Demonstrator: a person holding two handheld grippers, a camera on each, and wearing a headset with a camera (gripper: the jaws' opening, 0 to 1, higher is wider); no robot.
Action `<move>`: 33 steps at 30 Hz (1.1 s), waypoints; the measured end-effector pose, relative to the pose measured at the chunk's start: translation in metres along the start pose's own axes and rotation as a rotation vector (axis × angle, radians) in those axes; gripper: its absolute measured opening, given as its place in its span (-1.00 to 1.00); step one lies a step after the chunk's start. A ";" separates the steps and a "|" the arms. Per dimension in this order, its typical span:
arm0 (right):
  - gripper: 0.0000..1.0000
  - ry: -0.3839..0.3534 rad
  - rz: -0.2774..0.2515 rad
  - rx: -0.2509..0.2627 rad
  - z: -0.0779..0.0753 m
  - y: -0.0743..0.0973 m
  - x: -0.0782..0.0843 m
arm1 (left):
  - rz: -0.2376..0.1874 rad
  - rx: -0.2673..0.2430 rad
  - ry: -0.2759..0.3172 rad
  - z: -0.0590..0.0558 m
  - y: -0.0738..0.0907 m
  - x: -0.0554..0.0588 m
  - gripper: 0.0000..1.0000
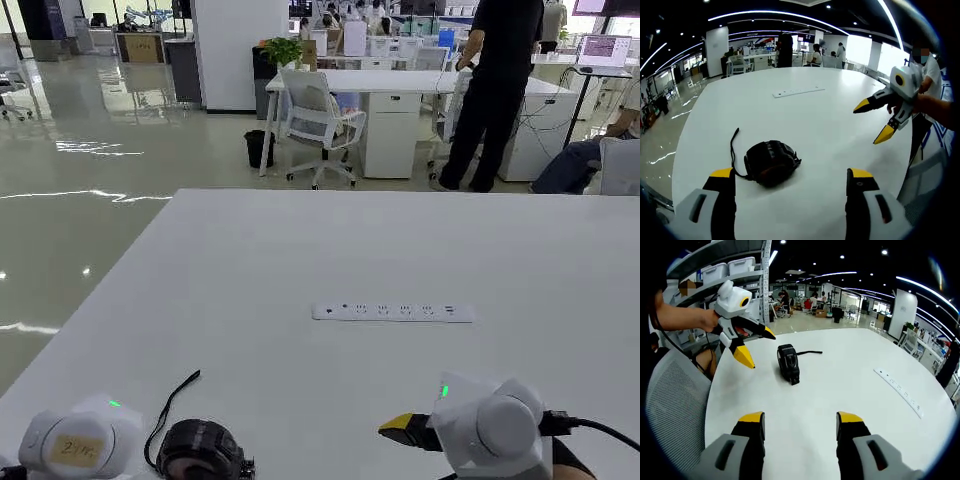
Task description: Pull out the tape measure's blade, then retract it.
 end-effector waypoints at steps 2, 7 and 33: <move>0.19 -0.008 -0.006 0.009 -0.001 0.006 0.002 | 0.009 0.008 -0.015 -0.001 0.001 0.002 0.80; 0.23 -0.015 -0.005 0.017 -0.001 0.018 0.008 | 0.018 0.040 -0.063 -0.003 0.006 0.001 0.84; 0.62 -0.108 -0.045 0.054 -0.006 0.074 0.041 | -0.020 0.199 -0.168 -0.019 0.025 0.009 0.98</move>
Point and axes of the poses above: the centre of the closed fingertips' face, and the gripper's own axes: y roughly backward along the fingers, z roughly to its left, x roughly out of its underside, the point moved 1 cm from there along y, roughly backward along the fingers, and after that the axes turned 8 degrees about x, right-handed, at the moved point
